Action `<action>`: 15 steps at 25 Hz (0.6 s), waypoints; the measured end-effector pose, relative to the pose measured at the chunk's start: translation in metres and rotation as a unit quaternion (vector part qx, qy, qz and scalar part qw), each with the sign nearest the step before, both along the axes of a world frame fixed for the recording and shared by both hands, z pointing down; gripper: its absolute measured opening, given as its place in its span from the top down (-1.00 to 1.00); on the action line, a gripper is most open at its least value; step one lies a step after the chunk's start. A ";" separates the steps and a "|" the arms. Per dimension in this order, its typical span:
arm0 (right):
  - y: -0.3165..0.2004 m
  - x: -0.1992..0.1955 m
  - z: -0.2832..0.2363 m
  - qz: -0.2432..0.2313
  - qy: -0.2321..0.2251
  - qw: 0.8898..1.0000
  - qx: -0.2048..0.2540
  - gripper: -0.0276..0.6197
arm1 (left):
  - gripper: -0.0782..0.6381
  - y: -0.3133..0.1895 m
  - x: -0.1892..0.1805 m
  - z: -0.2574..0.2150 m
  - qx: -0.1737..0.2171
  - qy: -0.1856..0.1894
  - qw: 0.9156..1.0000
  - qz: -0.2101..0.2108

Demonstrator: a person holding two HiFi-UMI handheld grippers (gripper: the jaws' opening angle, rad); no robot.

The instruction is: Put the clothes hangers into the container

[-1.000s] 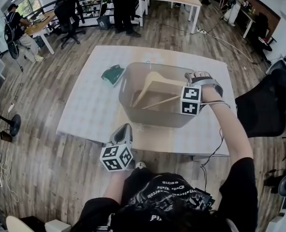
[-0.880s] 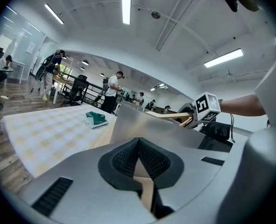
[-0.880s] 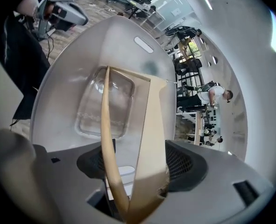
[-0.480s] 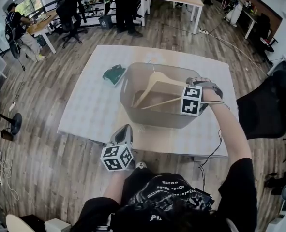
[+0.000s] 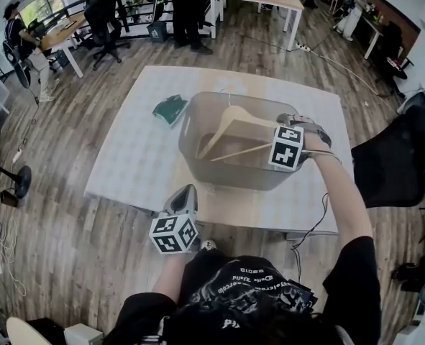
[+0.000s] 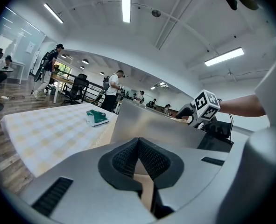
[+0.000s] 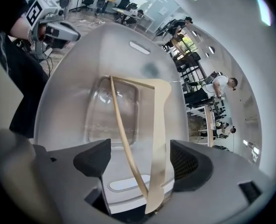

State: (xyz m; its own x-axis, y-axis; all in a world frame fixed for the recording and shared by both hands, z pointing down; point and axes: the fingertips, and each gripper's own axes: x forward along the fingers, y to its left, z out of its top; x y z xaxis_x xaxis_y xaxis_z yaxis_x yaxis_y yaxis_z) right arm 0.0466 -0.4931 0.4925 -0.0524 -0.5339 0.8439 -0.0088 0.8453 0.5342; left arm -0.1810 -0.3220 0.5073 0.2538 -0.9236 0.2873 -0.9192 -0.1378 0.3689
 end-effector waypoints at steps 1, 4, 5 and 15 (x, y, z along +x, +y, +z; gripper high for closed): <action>0.000 -0.002 -0.005 0.006 -0.021 1.000 -0.001 -0.34 | 0.73 0.000 0.001 -0.001 0.001 0.000 1.000 0.002; 0.004 -0.009 -0.022 0.018 -0.089 0.996 -0.007 -0.38 | 0.73 -0.001 0.003 -0.002 0.003 -0.001 1.000 0.008; 0.006 -0.010 -0.028 0.021 -0.113 0.993 -0.010 -0.39 | 0.73 -0.002 0.005 -0.003 0.004 -0.001 1.000 0.011; 0.034 -0.002 -0.102 0.063 -0.384 0.921 0.000 -0.38 | 0.73 -0.004 0.041 -0.032 0.045 -0.008 0.997 0.057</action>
